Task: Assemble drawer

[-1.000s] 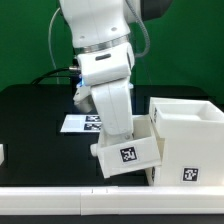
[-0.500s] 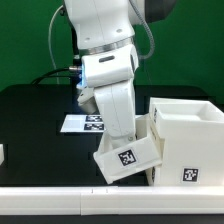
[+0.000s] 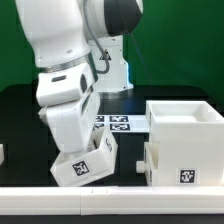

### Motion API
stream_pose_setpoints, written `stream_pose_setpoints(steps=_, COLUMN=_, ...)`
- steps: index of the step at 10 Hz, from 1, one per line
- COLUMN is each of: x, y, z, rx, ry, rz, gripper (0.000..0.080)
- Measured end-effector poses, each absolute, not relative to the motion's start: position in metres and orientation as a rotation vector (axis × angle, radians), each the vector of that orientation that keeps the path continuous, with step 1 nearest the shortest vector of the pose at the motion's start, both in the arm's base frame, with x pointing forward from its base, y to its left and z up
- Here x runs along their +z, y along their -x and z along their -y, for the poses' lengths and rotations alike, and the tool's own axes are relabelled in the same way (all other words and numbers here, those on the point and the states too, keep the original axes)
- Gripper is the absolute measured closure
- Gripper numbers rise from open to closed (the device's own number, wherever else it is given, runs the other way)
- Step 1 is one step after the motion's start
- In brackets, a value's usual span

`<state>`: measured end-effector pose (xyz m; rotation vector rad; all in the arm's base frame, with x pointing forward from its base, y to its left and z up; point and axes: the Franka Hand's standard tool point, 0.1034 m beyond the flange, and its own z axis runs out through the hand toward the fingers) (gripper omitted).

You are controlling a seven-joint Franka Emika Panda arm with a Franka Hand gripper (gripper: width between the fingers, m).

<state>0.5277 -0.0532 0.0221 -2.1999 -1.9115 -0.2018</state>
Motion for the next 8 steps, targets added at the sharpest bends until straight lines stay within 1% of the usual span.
stream_pose_setpoints(steps=3, x=0.009, y=-0.525, z=0.056, rx=-0.224, ry=2.190, rz=1.914, gripper=0.0762)
stream_pose_setpoints(steps=5, x=0.007, y=-0.527, z=0.058, rx=-0.235, ry=2.187, rz=1.908, gripper=0.0762)
stream_pose_setpoints(steps=6, x=0.006, y=-0.526, z=0.058, rx=-0.234, ry=2.186, rz=1.908, gripper=0.0679)
stream_pose_setpoints(steps=7, x=0.006, y=-0.526, z=0.058, rx=-0.234, ry=2.186, rz=1.907, gripper=0.0544)
stream_pose_setpoints(steps=8, x=0.006, y=-0.526, z=0.058, rx=-0.234, ry=2.186, rz=1.907, gripper=0.0544)
